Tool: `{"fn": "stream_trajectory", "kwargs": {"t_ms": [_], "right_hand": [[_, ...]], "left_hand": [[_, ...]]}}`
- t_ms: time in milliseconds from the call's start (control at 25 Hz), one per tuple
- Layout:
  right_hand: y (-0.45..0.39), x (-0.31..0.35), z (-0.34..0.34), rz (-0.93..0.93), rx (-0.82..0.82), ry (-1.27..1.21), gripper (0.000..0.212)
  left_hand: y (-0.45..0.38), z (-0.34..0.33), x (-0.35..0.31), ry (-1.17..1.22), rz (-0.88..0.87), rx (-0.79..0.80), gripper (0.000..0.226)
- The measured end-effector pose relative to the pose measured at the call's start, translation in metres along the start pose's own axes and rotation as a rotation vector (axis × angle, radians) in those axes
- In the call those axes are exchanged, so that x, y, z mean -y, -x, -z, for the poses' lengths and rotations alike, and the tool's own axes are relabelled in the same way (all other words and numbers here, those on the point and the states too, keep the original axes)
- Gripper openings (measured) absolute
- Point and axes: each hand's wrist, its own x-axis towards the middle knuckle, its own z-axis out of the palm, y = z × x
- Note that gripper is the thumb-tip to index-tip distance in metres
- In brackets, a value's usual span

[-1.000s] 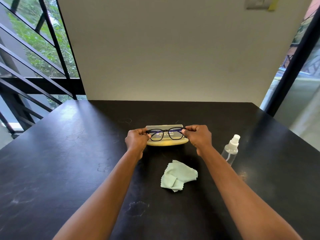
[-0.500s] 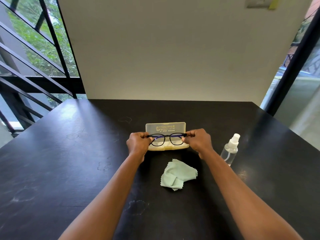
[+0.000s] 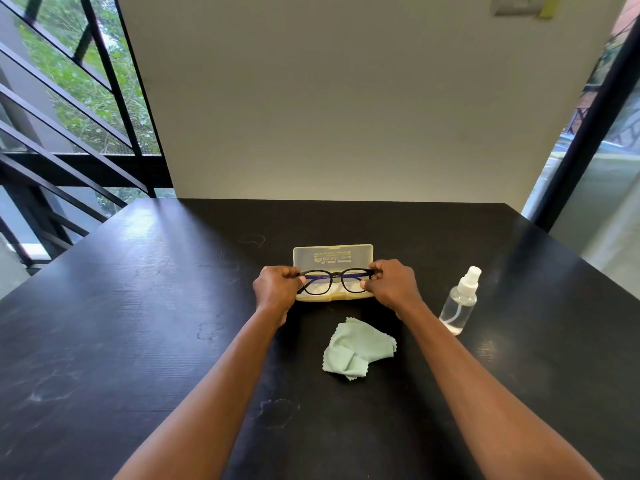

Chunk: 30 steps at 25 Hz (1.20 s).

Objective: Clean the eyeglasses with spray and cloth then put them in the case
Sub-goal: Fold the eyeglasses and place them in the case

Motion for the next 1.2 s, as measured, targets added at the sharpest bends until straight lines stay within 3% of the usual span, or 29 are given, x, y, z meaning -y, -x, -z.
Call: {"fn": "stream_trajectory", "kwargs": {"t_ms": [200, 400, 1200], "right_hand": [[-0.003, -0.002, 0.002, 0.072, -0.047, 0.093, 0.031], [-0.007, -0.005, -0.002, 0.074, -0.047, 0.118, 0.024], [-0.005, -0.017, -0.009, 0.081, -0.099, 0.068, 0.023]], "left_hand": [[0.000, 0.001, 0.001, -0.034, -0.031, 0.019, 0.028], [-0.002, 0.000, 0.000, -0.091, -0.054, 0.041, 0.009], [0.004, 0.000, 0.002, -0.124, -0.144, 0.000, 0.013]]}}
